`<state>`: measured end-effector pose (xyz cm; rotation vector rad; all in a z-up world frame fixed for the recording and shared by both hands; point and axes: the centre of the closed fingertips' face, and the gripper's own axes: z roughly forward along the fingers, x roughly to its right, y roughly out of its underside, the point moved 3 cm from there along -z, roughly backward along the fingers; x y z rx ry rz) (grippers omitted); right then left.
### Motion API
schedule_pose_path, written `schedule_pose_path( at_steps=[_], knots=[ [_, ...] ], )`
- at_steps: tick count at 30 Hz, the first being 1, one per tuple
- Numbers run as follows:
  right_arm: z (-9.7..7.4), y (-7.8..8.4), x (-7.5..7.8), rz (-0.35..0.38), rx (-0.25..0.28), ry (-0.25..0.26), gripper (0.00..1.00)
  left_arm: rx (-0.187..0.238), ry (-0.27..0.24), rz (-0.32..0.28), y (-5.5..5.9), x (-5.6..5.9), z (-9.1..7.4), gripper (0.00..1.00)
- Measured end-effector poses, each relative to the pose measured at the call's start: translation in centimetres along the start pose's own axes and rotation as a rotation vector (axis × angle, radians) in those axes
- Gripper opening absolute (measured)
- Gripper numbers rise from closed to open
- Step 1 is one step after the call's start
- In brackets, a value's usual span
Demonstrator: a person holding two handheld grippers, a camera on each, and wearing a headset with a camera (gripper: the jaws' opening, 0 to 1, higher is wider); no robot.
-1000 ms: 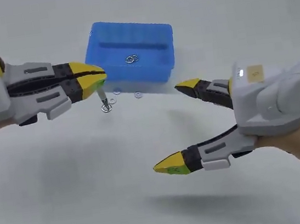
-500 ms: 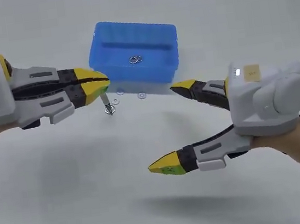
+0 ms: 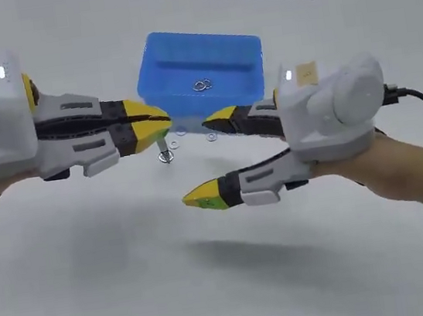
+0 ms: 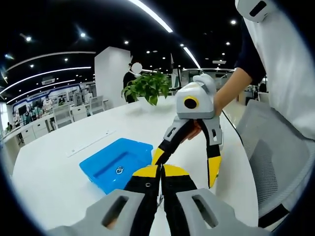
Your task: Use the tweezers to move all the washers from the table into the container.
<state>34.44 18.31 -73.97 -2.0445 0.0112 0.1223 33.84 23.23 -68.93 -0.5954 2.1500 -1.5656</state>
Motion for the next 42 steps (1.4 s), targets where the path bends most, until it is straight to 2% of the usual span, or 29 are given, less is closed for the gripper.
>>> schedule_pose_path(
  at_steps=[5, 7, 9, 14, 19, 26, 36, 40, 42],
  knots=[
    [1.9, -0.5, 0.6, -0.012, -0.014, -0.044, 0.55, 0.006, 0.000, -0.017, 0.1, -0.3, -0.1, 0.04],
    [2.3, -0.2, 0.9, -0.009, -0.026, -0.059, 0.52, 0.008, 0.002, -0.020, 0.2, -0.4, -0.2, 0.04],
    [2.8, 0.0, 1.2, -0.037, -0.048, -0.077, 0.48, 0.007, 0.004, -0.026, 0.2, -0.5, -0.3, 0.04],
    [3.5, -0.1, 1.6, -0.065, -0.062, -0.100, 0.35, 0.006, 0.012, -0.027, 0.2, -0.5, -0.1, 0.04],
    [3.8, -0.6, 2.1, -0.093, -0.053, -0.116, 0.24, 0.008, 0.021, -0.026, 0.2, -0.6, 0.0, 0.04],
    [3.9, -0.7, 1.6, -0.110, -0.066, -0.177, 0.13, 0.006, 0.029, -0.030, 0.3, -0.6, 0.0, 0.04],
    [3.9, -0.6, 1.7, -0.119, -0.087, -0.264, 0.10, -0.009, 0.057, -0.014, 0.2, -0.5, 0.2, 0.04],
    [3.8, -0.6, 1.6, -0.130, -0.088, -0.259, 0.09, -0.011, 0.055, -0.026, 0.2, -0.7, 0.3, 0.04],
    [3.8, -0.6, 1.5, -0.135, -0.087, -0.259, 0.09, -0.001, 0.042, -0.066, 0.3, -0.9, 0.2, 0.04]
  ],
)
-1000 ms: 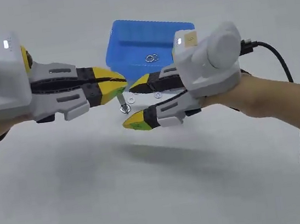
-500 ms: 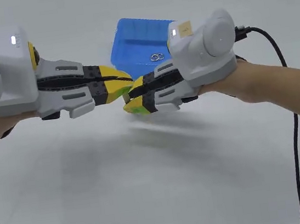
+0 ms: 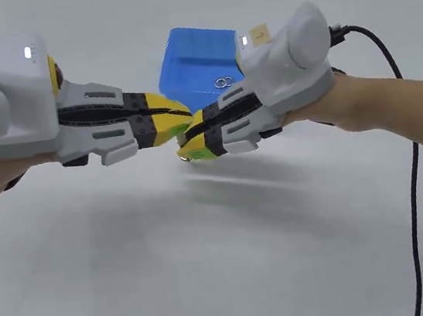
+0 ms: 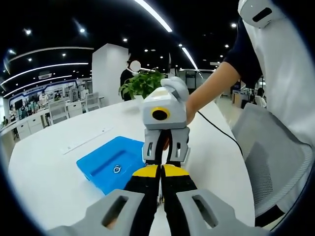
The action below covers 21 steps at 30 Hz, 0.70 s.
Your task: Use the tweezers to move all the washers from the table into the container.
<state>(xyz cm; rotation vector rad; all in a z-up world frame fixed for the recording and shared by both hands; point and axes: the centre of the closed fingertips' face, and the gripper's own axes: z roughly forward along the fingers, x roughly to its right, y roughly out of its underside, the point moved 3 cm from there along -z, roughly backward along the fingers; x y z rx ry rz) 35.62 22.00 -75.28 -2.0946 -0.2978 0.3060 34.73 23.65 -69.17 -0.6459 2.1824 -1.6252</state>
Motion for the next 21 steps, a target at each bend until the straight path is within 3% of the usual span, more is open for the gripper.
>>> schedule_pose_path(
  at_steps=[6, 13, 17, 21],
  knots=[
    [0.0, 0.2, 0.0, 0.023, 0.019, 0.007, 0.08, -0.011, -0.020, 0.007, 0.0, -0.1, 0.0, 0.05],
    [-0.1, 0.1, 0.0, 0.034, 0.026, 0.026, 0.07, -0.003, -0.046, -0.031, -0.5, -0.1, 0.3, 0.07],
    [-0.3, 0.2, 0.5, 0.048, 0.025, 0.055, 0.07, 0.045, -0.058, -0.092, -1.7, -0.1, -0.1, 0.18],
    [-0.8, -0.1, 0.5, 0.059, 0.039, 0.081, 0.07, 0.019, -0.080, -0.085, -1.6, 0.0, -0.5, 0.23]
  ],
)
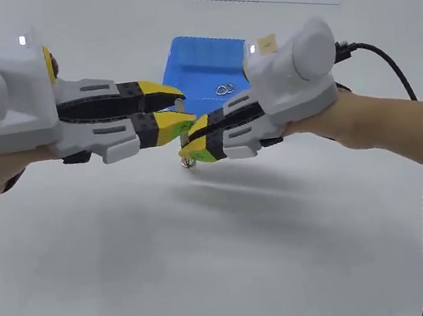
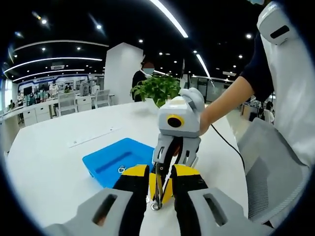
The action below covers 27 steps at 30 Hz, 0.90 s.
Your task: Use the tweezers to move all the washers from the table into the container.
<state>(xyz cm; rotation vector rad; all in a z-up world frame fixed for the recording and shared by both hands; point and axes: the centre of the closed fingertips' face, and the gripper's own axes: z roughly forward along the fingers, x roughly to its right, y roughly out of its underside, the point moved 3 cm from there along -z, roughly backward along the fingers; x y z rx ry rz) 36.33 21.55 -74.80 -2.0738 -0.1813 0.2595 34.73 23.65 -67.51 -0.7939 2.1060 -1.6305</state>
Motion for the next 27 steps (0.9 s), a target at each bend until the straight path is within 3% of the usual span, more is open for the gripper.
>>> schedule_pose_path(
  at_steps=[2, 5, 7, 11, 18, 22, 27],
  knots=[
    [-0.3, -0.3, -0.2, -0.002, 0.002, 0.007, 0.07, 0.013, -0.015, -0.015, -0.2, 0.2, -0.4, 0.27],
    [-0.7, -0.9, -0.6, -0.005, 0.012, 0.014, 0.08, 0.077, -0.032, -0.148, -0.9, 0.8, -0.6, 0.32],
    [-1.1, -1.3, -0.8, -0.006, 0.022, 0.023, 0.08, 0.119, -0.039, -0.178, -1.3, 1.2, -0.8, 0.40],
    [-1.9, -2.1, -1.0, -0.006, 0.043, 0.041, 0.08, 0.116, -0.076, -0.165, -1.1, 1.1, -1.5, 0.49],
    [-4.5, -4.2, -0.2, -0.015, 0.095, 0.089, 0.08, 0.155, -0.121, -0.193, -1.6, 2.3, -2.1, 0.63],
    [-6.0, -5.1, 0.8, -0.002, 0.135, 0.128, 0.08, 0.175, -0.155, -0.214, -1.3, 2.0, -2.7, 0.72],
    [-7.4, -5.3, 2.5, 0.002, 0.141, 0.184, 0.08, 0.185, -0.170, -0.228, -0.8, 2.2, -3.1, 0.77]
  ],
)
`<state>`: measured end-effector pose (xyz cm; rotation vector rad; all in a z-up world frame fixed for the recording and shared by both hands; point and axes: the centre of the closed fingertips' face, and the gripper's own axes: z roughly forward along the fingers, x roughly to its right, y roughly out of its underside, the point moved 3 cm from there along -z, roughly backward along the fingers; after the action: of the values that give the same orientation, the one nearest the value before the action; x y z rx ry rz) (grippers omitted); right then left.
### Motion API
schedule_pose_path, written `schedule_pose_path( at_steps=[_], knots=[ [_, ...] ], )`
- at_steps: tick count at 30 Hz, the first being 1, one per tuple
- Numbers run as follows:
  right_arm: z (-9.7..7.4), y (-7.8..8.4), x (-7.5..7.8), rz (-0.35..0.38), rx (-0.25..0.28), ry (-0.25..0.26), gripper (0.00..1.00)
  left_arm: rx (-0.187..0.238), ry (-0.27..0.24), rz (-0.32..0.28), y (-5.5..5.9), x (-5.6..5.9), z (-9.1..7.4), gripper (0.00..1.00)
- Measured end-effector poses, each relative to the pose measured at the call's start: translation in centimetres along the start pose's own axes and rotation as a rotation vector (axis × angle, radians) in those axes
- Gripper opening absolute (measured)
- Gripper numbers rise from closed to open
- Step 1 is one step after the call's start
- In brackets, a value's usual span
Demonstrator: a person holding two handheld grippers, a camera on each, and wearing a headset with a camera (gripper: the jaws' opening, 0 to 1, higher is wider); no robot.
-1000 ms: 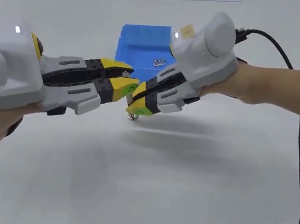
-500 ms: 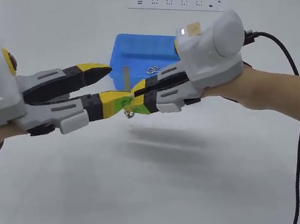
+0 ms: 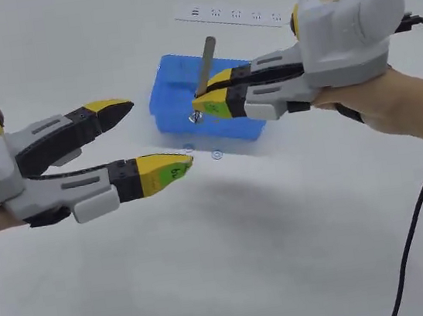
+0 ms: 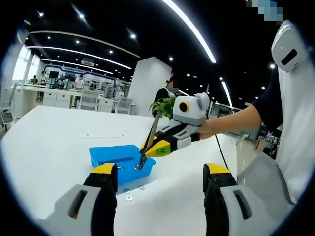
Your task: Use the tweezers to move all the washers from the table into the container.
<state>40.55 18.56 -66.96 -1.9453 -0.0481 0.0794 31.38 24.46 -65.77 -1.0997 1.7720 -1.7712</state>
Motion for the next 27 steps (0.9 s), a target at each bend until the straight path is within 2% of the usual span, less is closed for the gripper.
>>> schedule_pose_path(
  at_steps=[5, 9, 12, 13, 19, 27],
  knots=[
    [-0.4, 0.1, 2.3, -0.008, -0.012, 0.072, 0.08, 0.001, -0.022, -0.009, 0.4, 0.0, -0.2, 0.83],
    [-0.2, 1.0, 4.0, -0.002, -0.037, 0.123, 0.08, 0.008, -0.041, -0.011, 0.4, -0.2, -0.4, 0.90],
    [0.1, 1.8, 5.1, 0.014, -0.043, 0.153, 0.08, 0.004, -0.075, 0.000, 0.4, -0.8, -0.8, 1.00],
    [0.2, 2.1, 5.5, 0.020, -0.046, 0.164, 0.08, 0.002, -0.081, 0.001, 0.4, -0.8, -0.8, 1.00],
    [1.0, 4.1, 6.8, 0.039, -0.082, 0.181, 0.08, -0.012, -0.101, 0.028, 0.2, -1.0, -1.6, 1.00],
    [2.1, 6.1, 7.5, 0.073, -0.112, 0.182, 0.08, 0.004, -0.128, 0.003, 0.4, -1.0, -1.7, 1.00]
  ],
)
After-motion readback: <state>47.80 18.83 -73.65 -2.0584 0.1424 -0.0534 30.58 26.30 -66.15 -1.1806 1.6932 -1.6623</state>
